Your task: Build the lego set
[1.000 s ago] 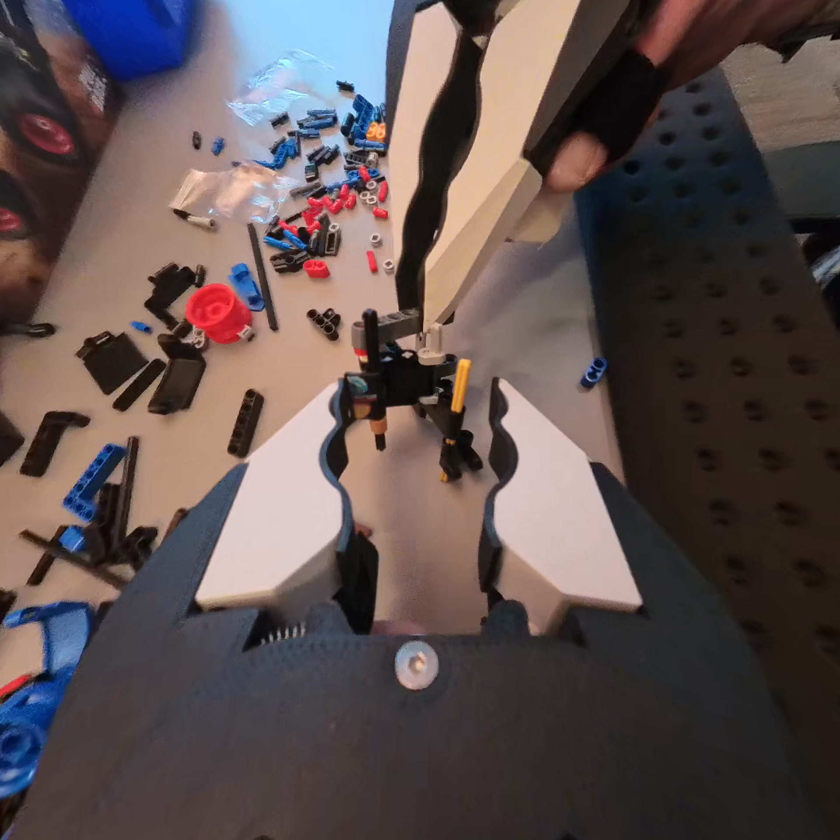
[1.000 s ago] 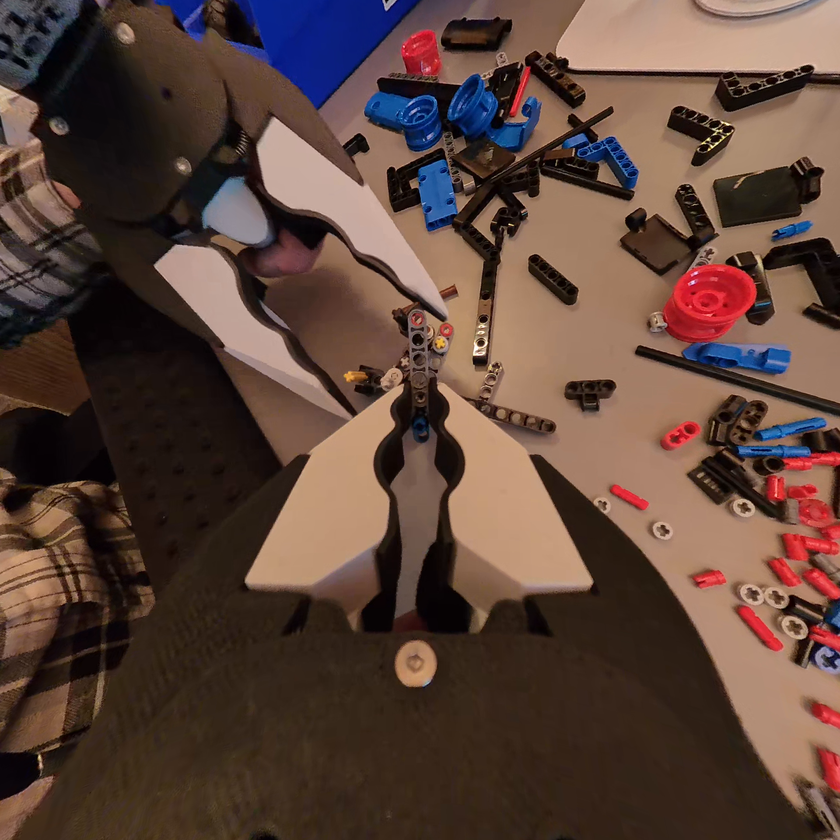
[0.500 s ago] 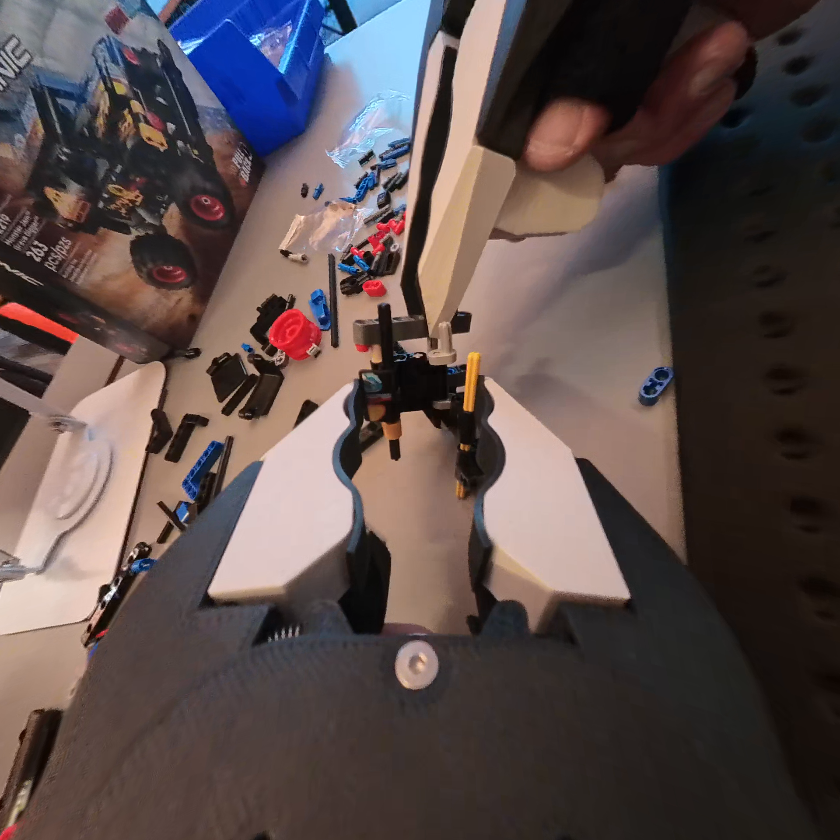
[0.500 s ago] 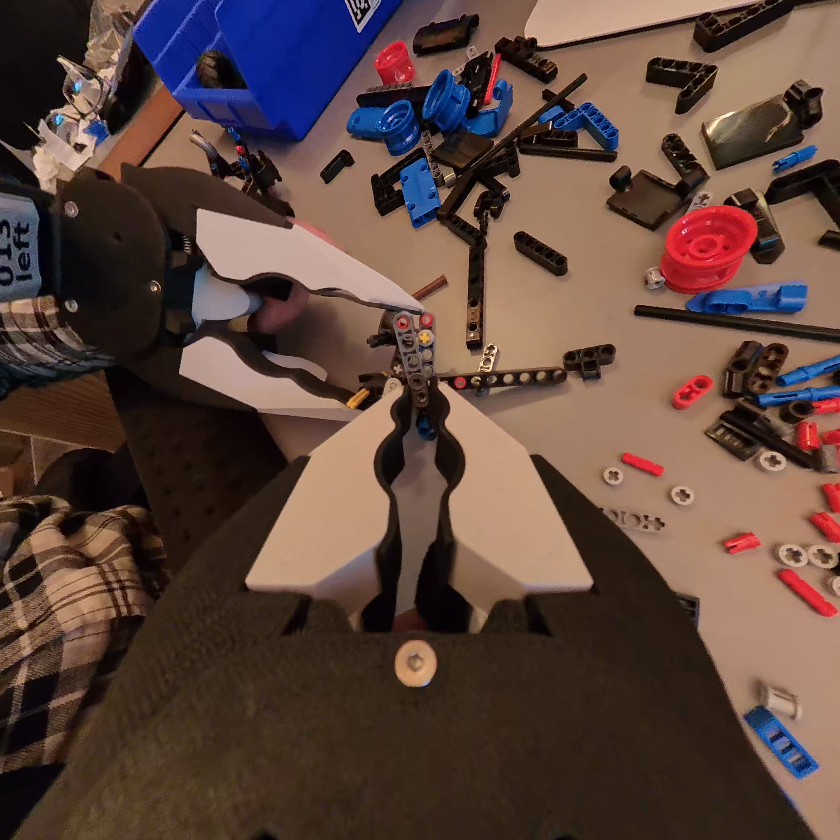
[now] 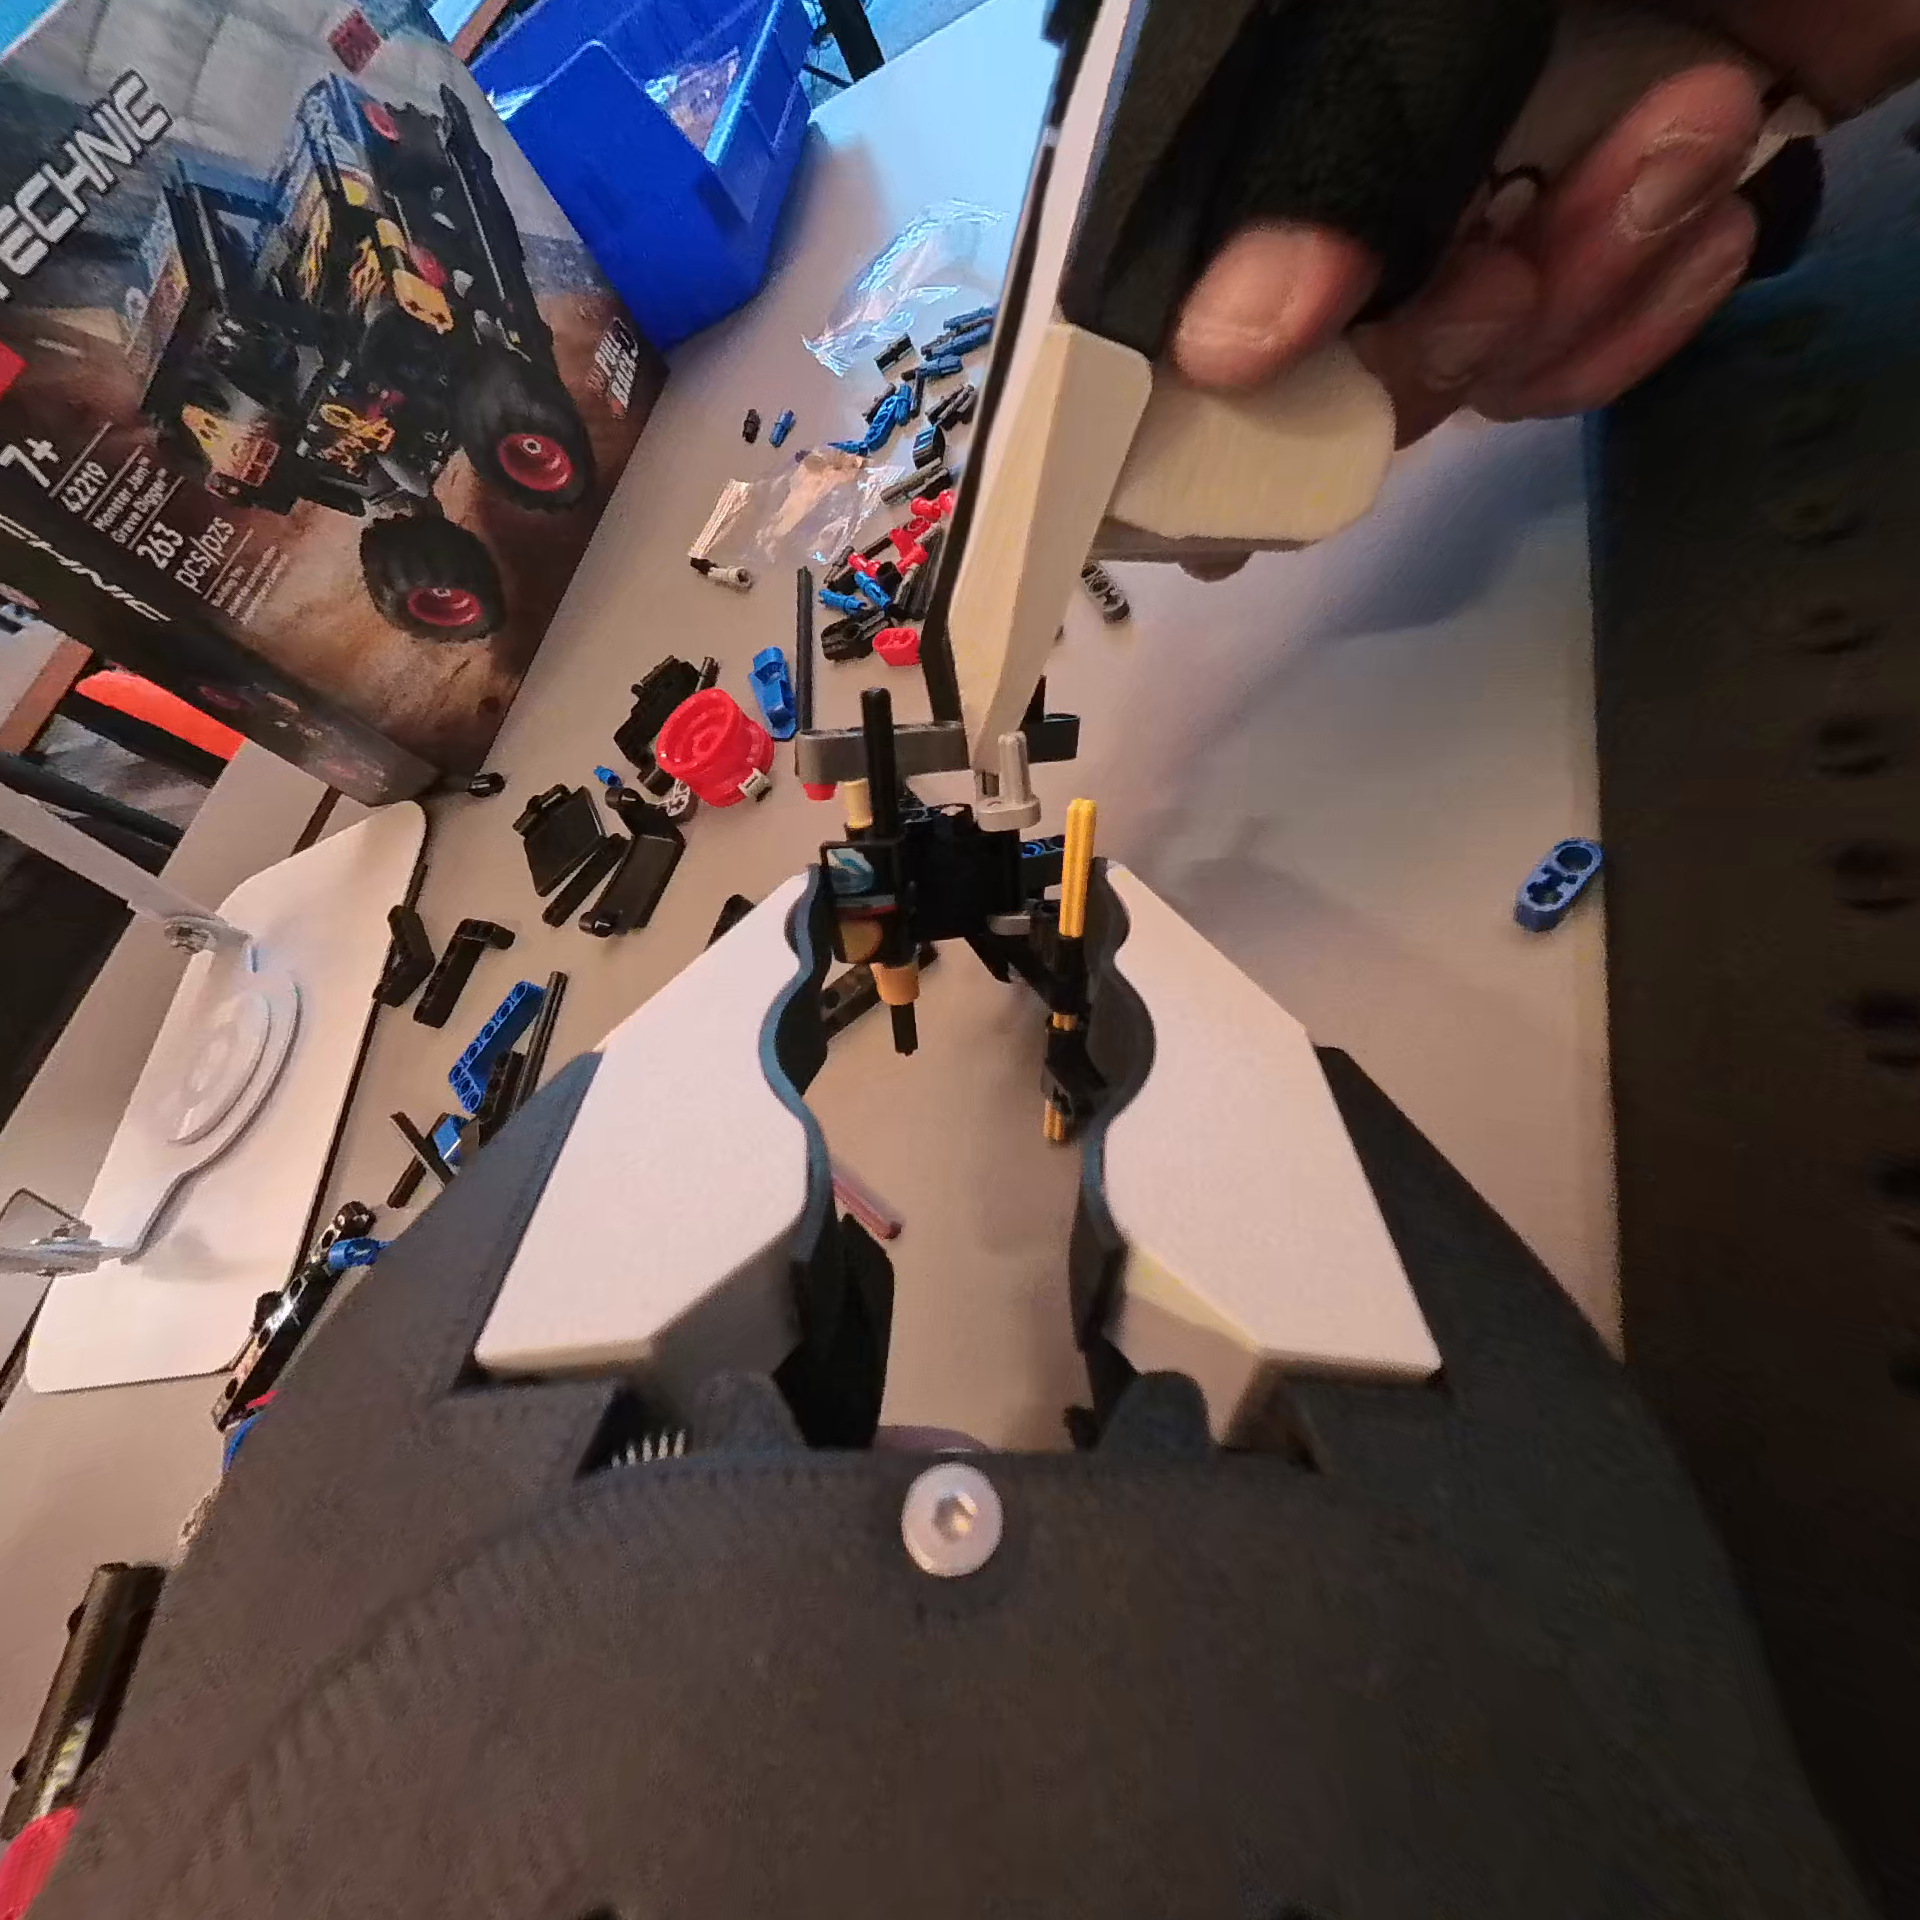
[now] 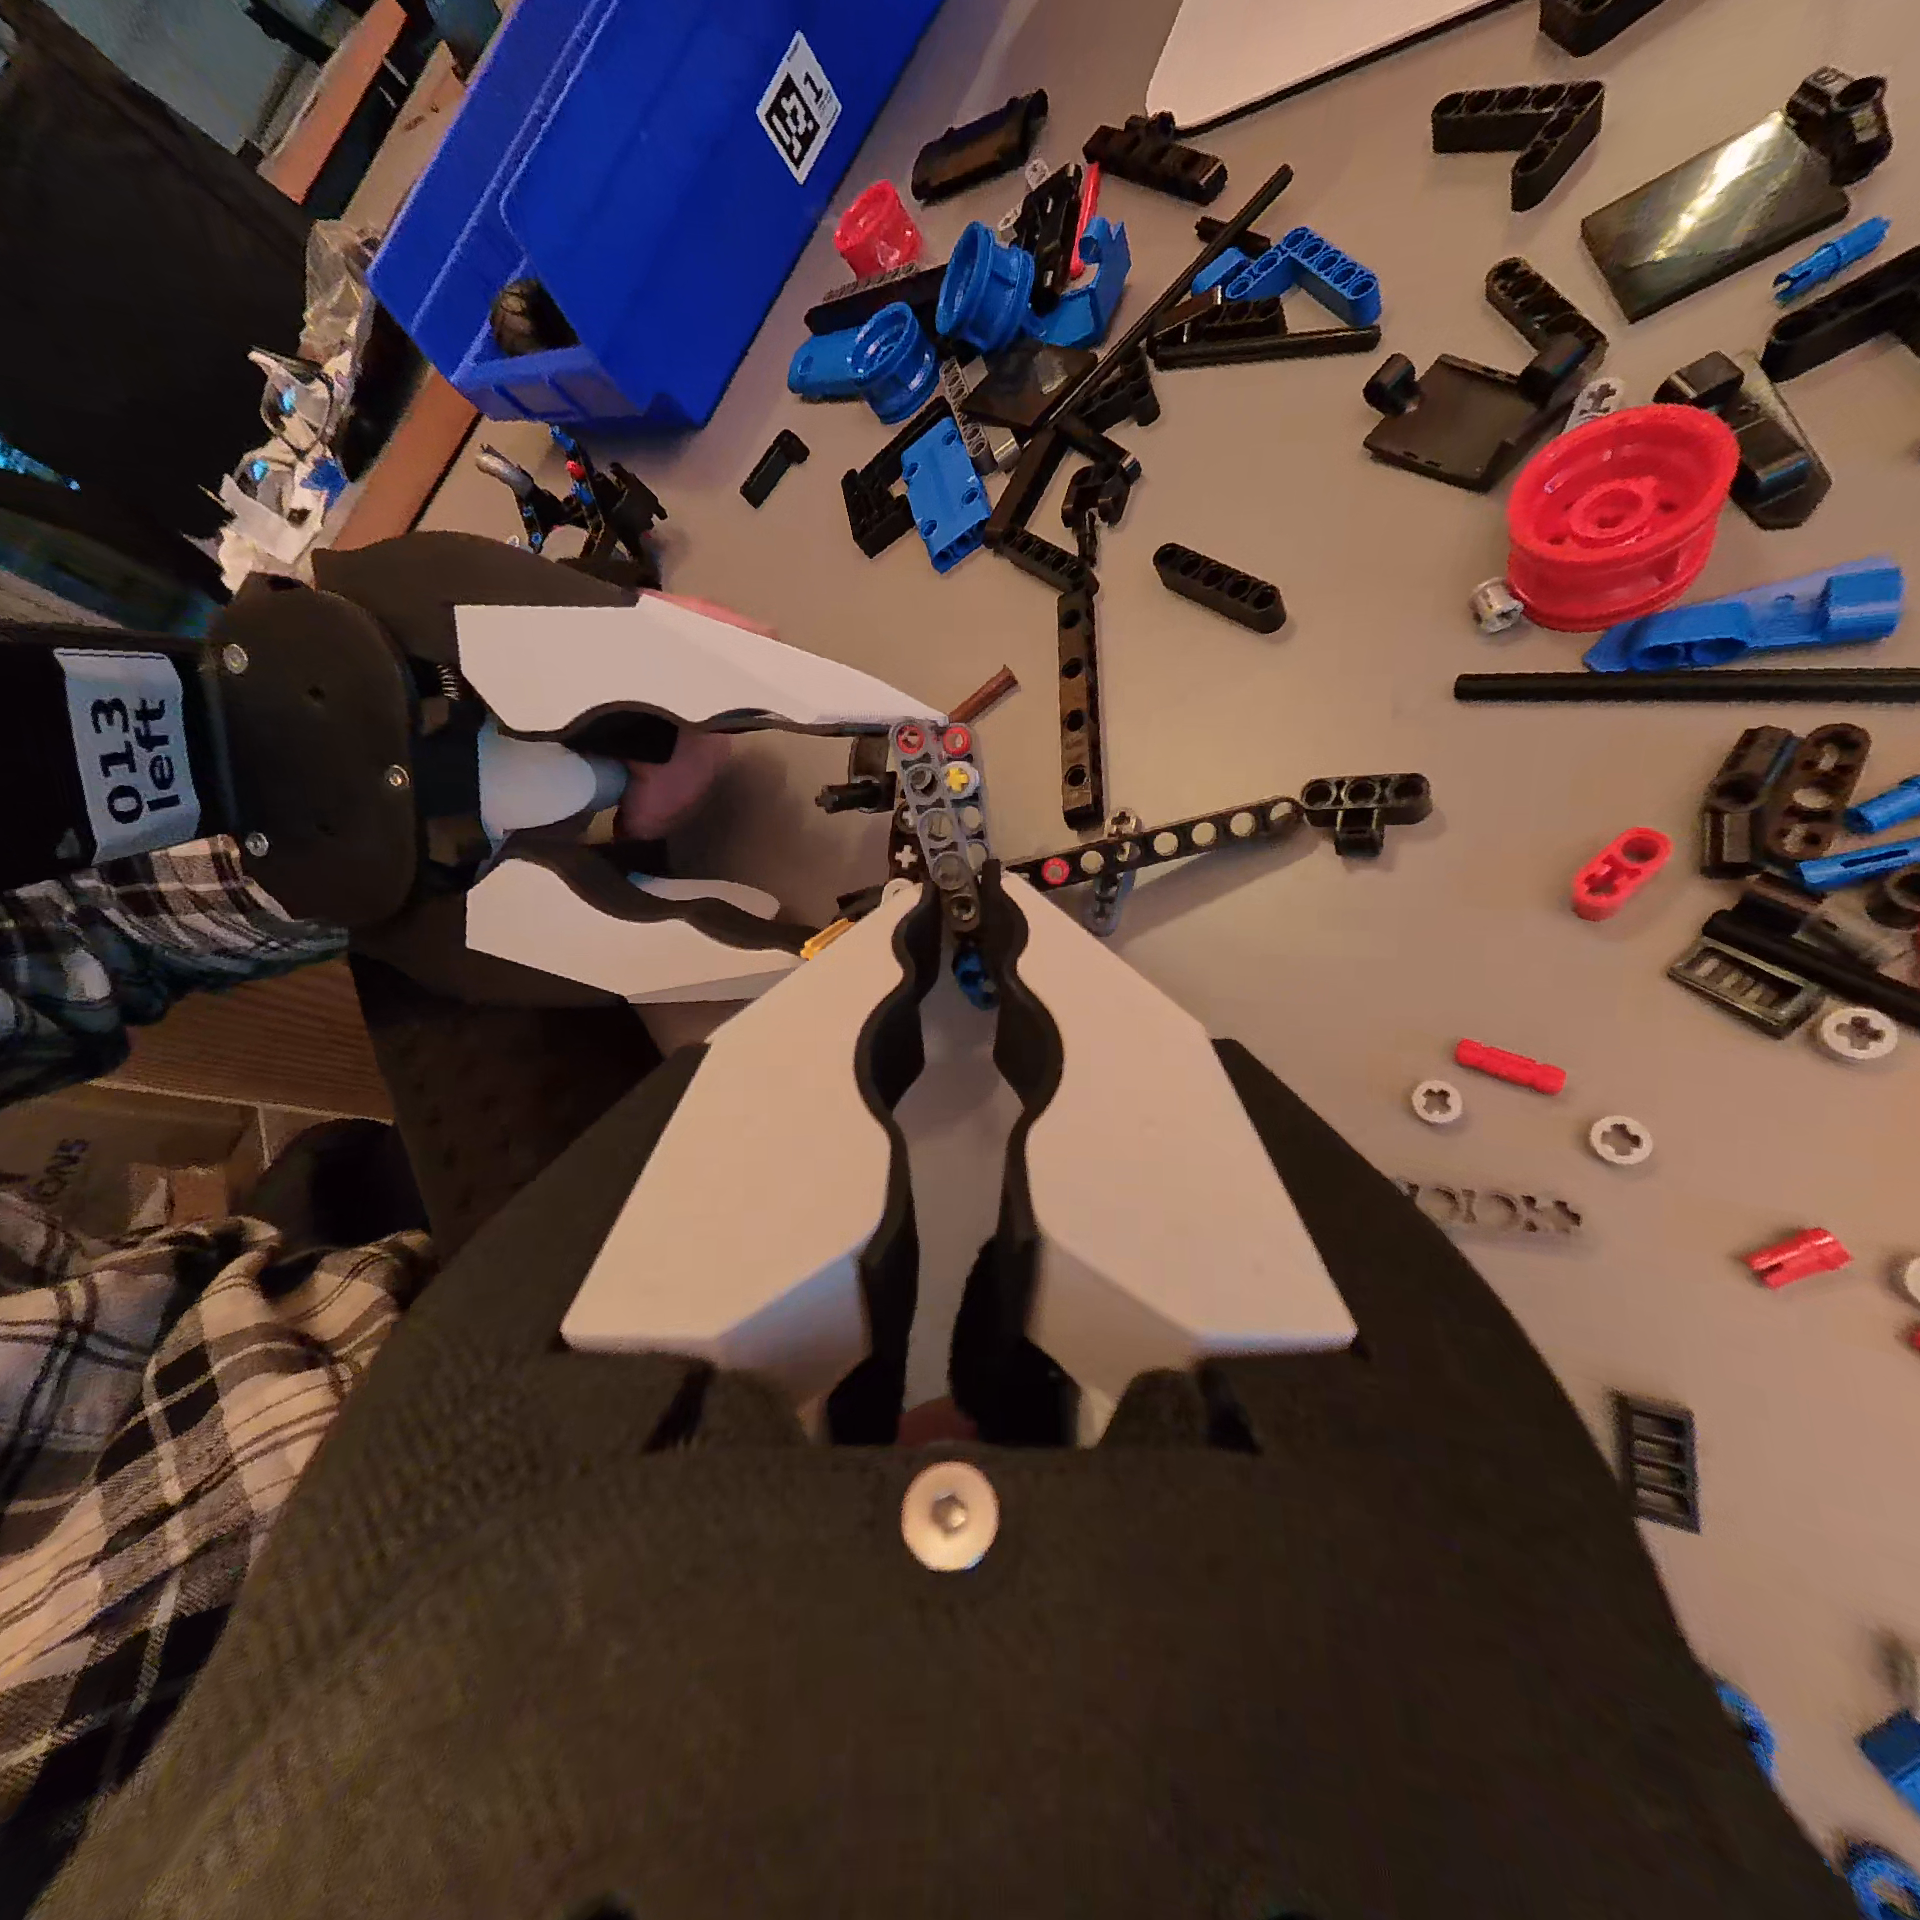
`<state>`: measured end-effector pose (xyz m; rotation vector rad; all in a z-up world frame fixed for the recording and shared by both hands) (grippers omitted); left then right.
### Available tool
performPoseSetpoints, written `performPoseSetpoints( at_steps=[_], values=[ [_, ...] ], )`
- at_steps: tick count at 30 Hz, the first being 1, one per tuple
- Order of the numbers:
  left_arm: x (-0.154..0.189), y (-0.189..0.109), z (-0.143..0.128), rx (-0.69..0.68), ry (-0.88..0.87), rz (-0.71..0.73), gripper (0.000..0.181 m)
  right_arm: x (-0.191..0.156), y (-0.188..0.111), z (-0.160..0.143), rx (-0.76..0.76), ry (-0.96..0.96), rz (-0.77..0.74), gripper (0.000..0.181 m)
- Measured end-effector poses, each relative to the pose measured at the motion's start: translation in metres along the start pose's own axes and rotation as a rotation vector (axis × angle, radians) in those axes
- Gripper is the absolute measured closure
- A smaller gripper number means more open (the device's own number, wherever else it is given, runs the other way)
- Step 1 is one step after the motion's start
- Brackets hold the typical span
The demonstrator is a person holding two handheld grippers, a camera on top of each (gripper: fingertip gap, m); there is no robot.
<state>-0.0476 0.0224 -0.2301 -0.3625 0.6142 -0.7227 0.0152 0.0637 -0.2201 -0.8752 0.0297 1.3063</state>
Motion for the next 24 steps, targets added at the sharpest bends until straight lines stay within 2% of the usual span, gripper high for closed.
performPoseSetpoints(
  at_steps=[9, 11, 16, 20, 22, 23, 24],
  values=[
    [-0.008, -0.002, 0.004, 0.075, -0.057, -0.100, 0.131, -0.003, 0.002, 0.001, 0.041, -0.084, 0.016, 0.178],
    [-0.009, 0.000, 0.003, 0.051, -0.054, -0.121, 0.133, -0.002, 0.001, 0.002, 0.054, -0.081, 0.007, 0.178],
    [-0.005, 0.000, 0.003, 0.060, -0.017, -0.070, 0.135, 0.002, 0.002, 0.002, 0.057, -0.041, -0.011, 0.178],
    [-0.005, -0.001, 0.002, 0.064, -0.017, -0.051, 0.134, 0.001, 0.003, 0.002, 0.033, -0.082, -0.018, 0.178],
    [-0.006, 0.000, -0.001, 0.045, -0.048, -0.049, 0.131, 0.000, 0.004, 0.002, 0.022, -0.104, -0.018, 0.177],
    [-0.006, 0.003, -0.005, 0.017, -0.068, -0.054, 0.120, -0.001, 0.005, 0.002, 0.015, -0.115, -0.019, 0.177],
    [-0.008, 0.004, -0.008, 0.004, -0.078, -0.045, 0.116, -0.001, 0.007, 0.002, 0.011, -0.128, -0.022, 0.177]
  ],
)
Point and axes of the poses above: each gripper's, where its closed fingertips meet, y out along the fingers, z out of its top, x = y × z across the jaws, the point moved 4 cm from there along -y, back along the fingers, and after that the axes turned 6 degrees about -z, right-handed, at the moved point
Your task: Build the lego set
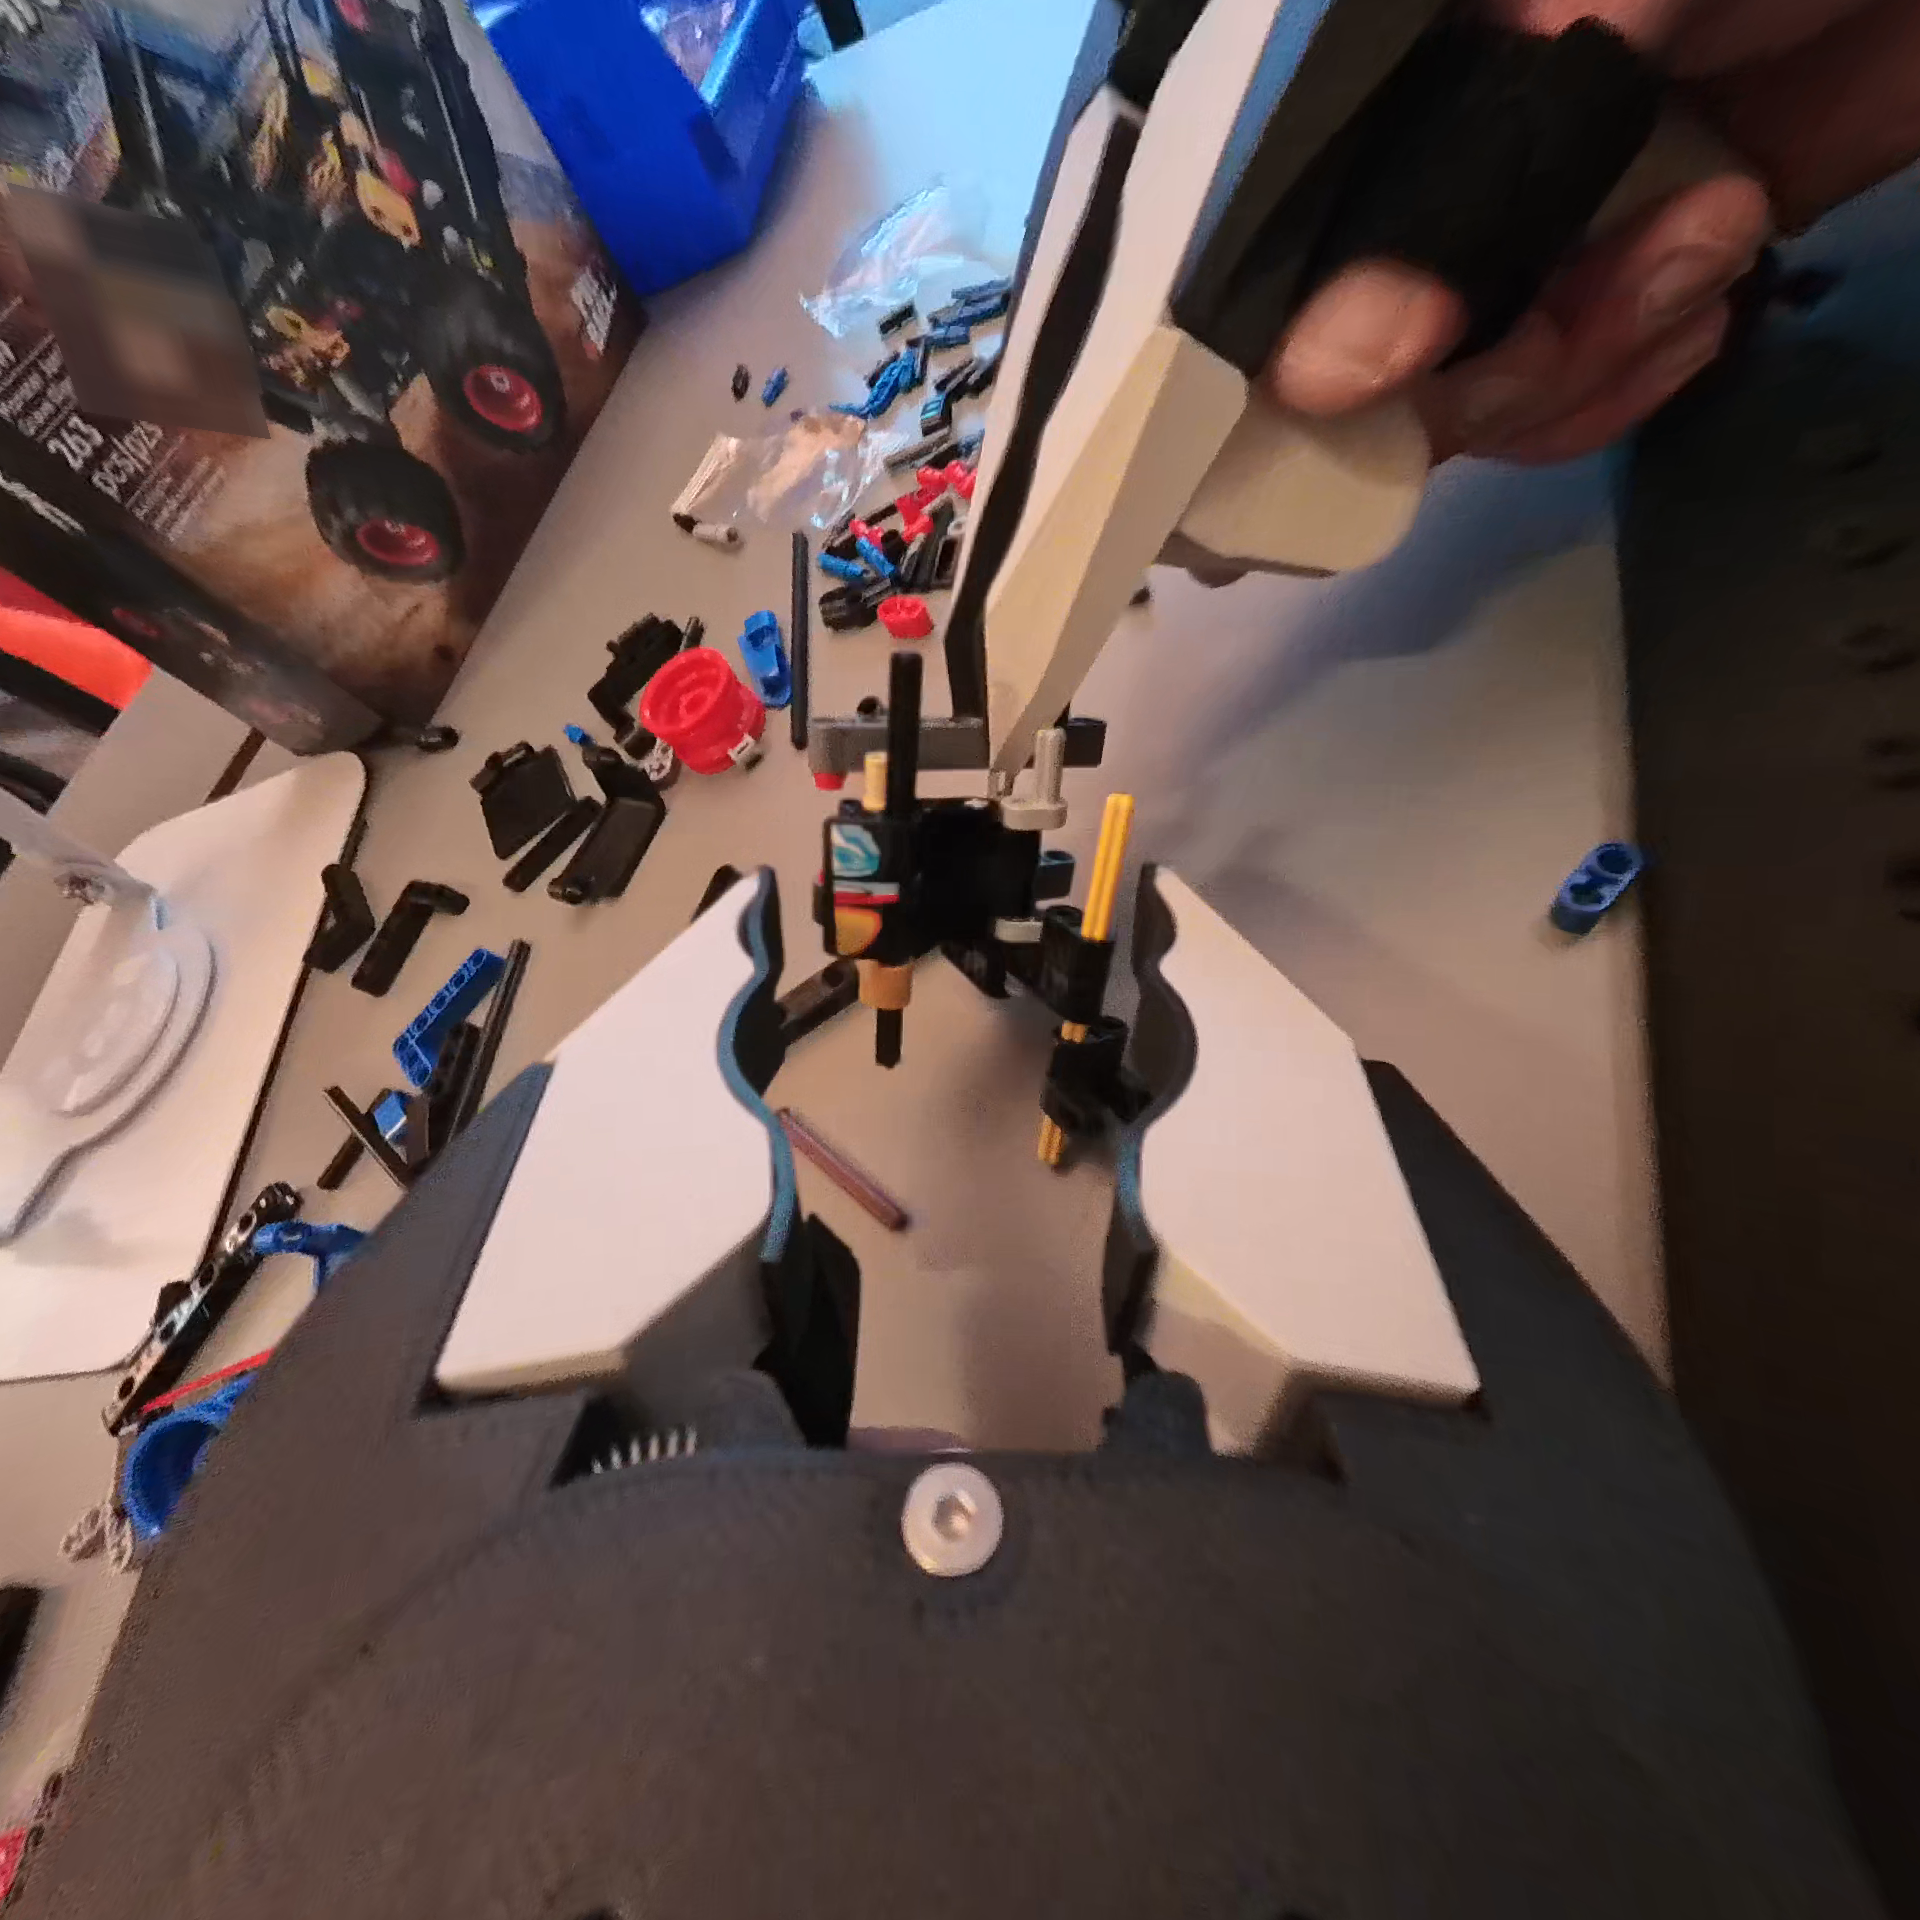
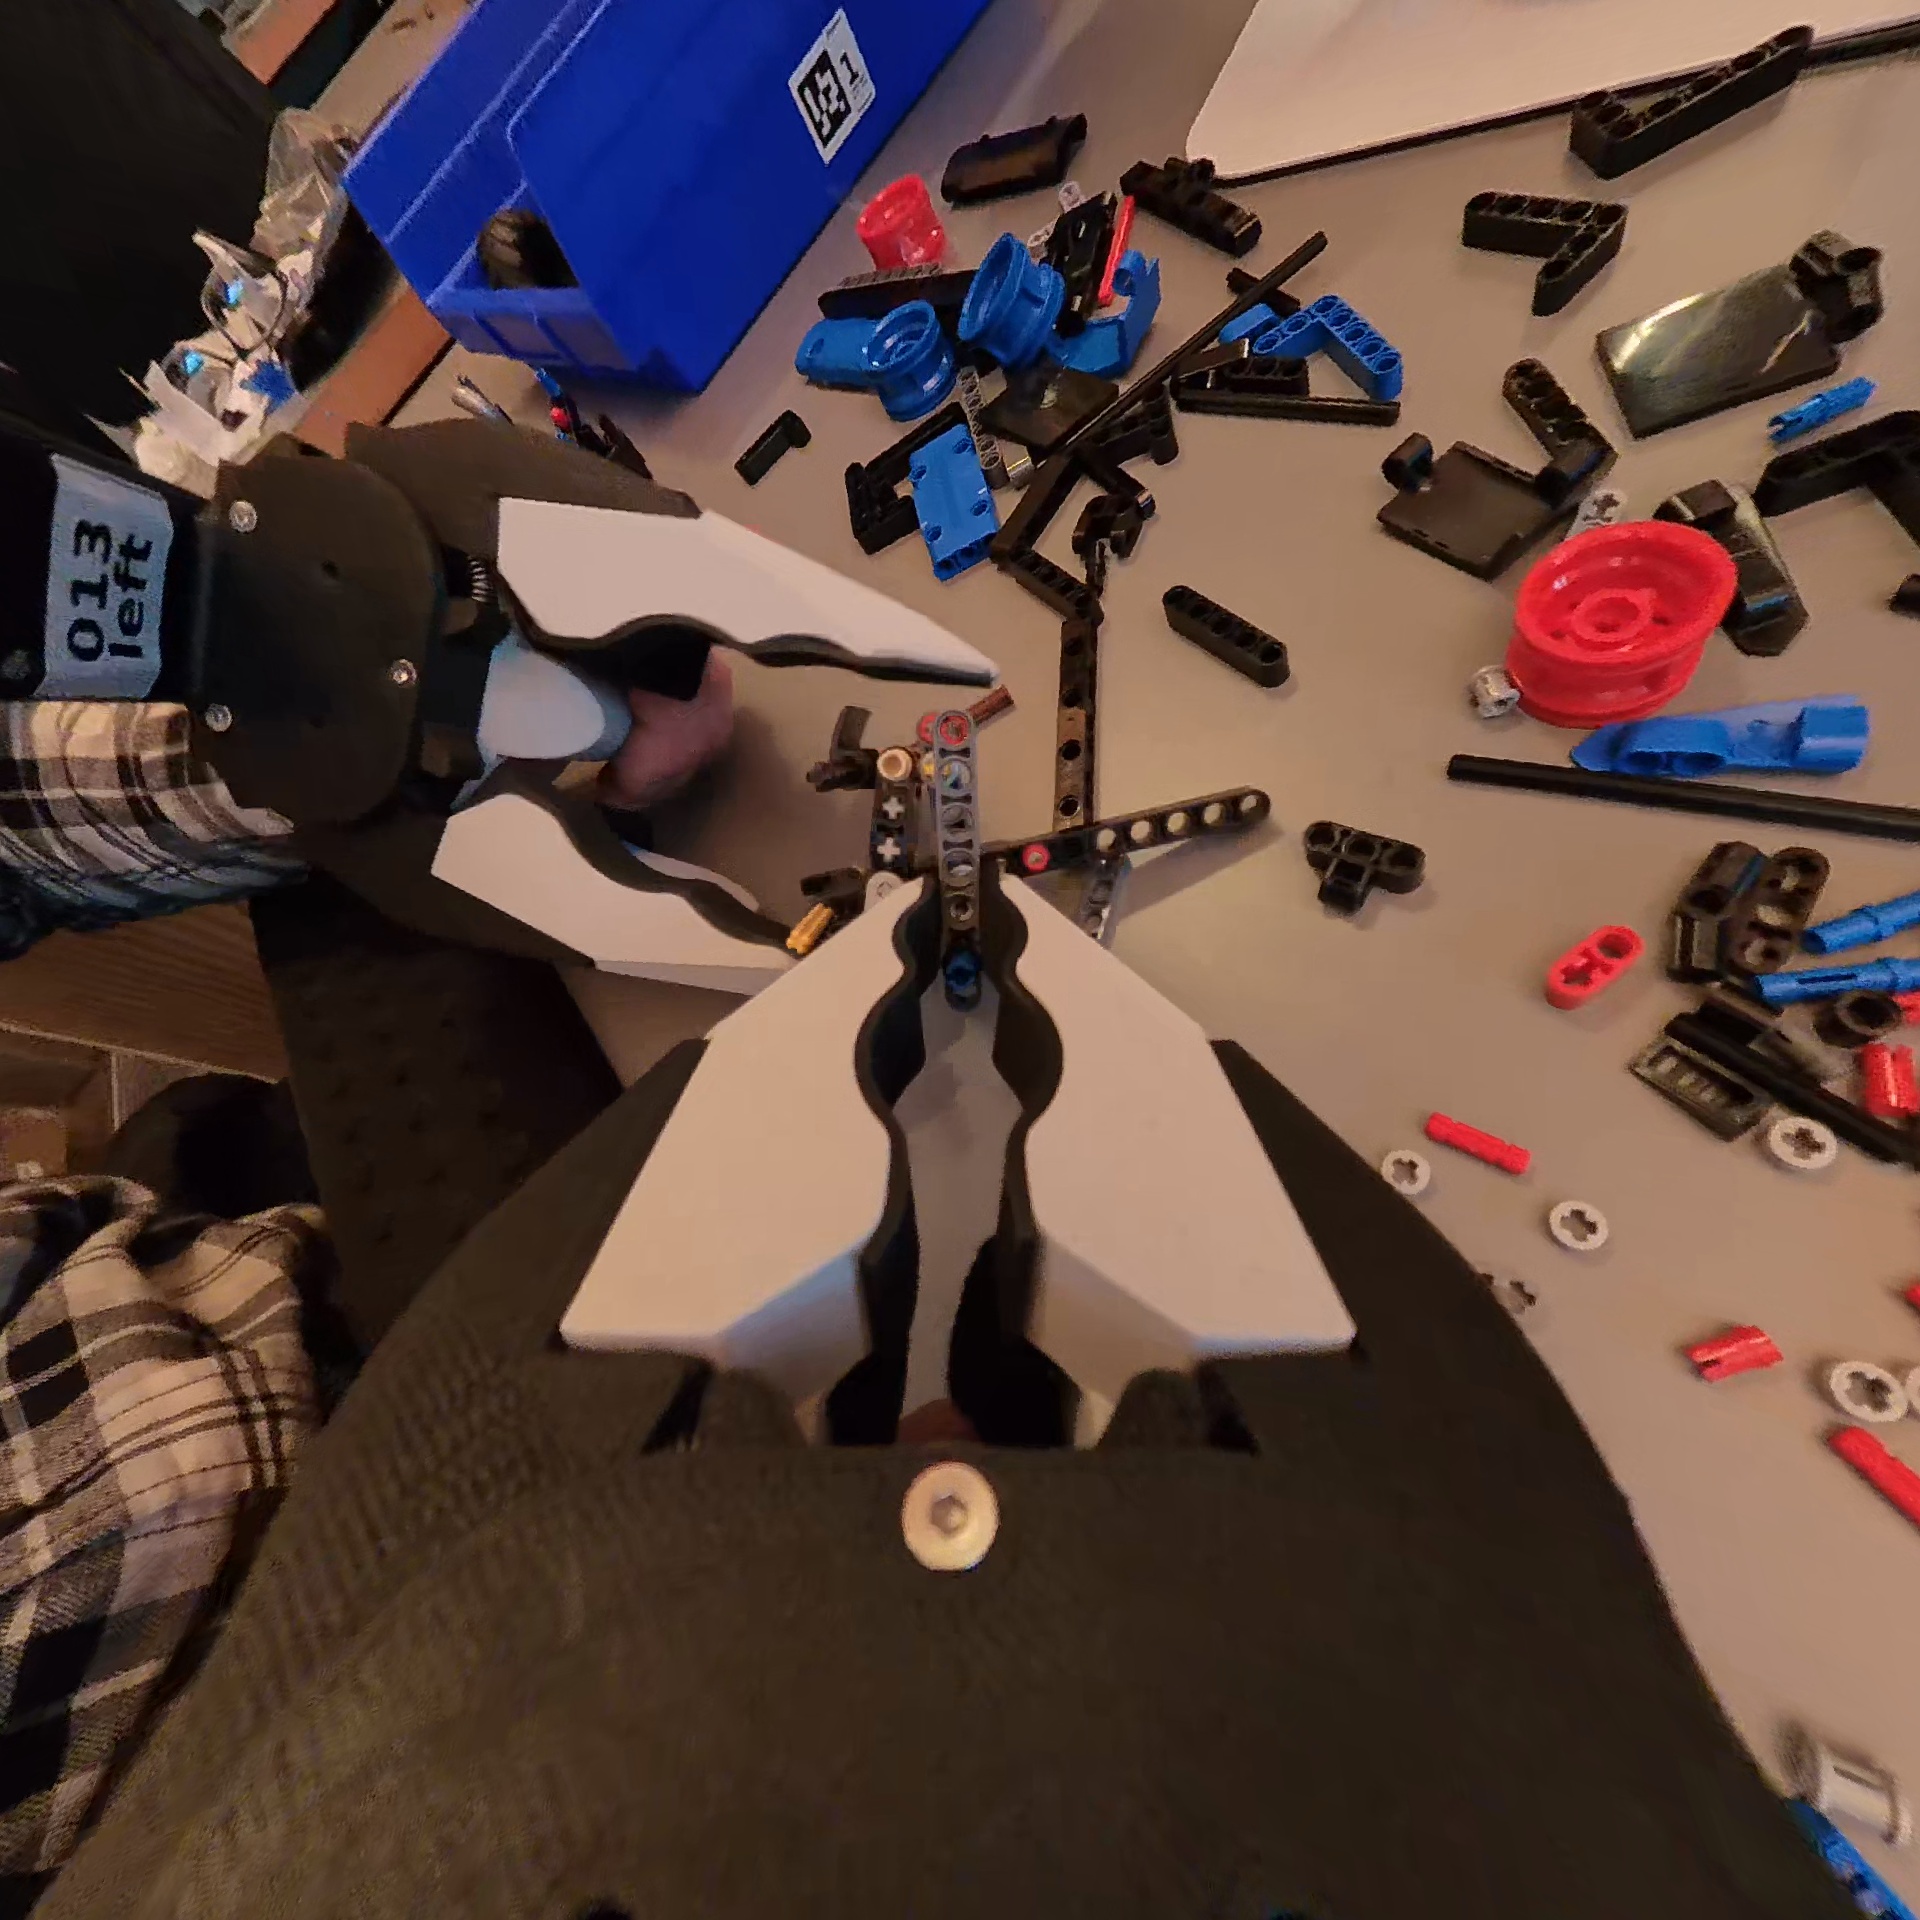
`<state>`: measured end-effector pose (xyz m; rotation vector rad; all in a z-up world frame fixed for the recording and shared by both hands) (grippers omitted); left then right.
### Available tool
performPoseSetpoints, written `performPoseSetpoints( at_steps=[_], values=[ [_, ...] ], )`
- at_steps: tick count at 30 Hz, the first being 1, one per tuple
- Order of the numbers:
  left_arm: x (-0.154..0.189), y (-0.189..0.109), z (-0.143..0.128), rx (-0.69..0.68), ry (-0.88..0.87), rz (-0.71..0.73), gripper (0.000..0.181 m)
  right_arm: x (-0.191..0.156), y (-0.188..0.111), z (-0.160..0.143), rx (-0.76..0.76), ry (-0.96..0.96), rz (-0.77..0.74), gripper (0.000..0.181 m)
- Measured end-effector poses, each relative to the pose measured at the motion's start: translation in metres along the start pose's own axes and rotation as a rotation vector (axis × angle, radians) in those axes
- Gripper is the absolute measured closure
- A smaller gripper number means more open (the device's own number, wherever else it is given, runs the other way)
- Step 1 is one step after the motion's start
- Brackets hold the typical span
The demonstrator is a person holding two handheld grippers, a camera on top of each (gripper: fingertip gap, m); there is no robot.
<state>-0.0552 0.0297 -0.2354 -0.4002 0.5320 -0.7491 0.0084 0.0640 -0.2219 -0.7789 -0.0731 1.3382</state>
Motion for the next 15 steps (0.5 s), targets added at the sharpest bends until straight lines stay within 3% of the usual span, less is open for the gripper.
performPoseSetpoints(
  at_steps=[4, 15],
  values=[
    [-0.002, 0.004, -0.011, -0.071, -0.040, -0.001, 0.123, -0.003, 0.004, 0.003, -0.006, -0.033, 0.001, 0.177],
    [-0.005, 0.005, -0.014, -0.084, -0.080, -0.015, 0.126, -0.004, 0.009, 0.008, -0.075, -0.147, 0.028, 0.177]
  ],
)
Point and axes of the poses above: each gripper's, where its closed fingertips meet, y out along the fingers, z out of its top, x = y × z across the jaws, the point moved 4 cm from there along -y, back along the fingers, and after that the axes turned 6 degrees about -z, right-handed, at the moved point
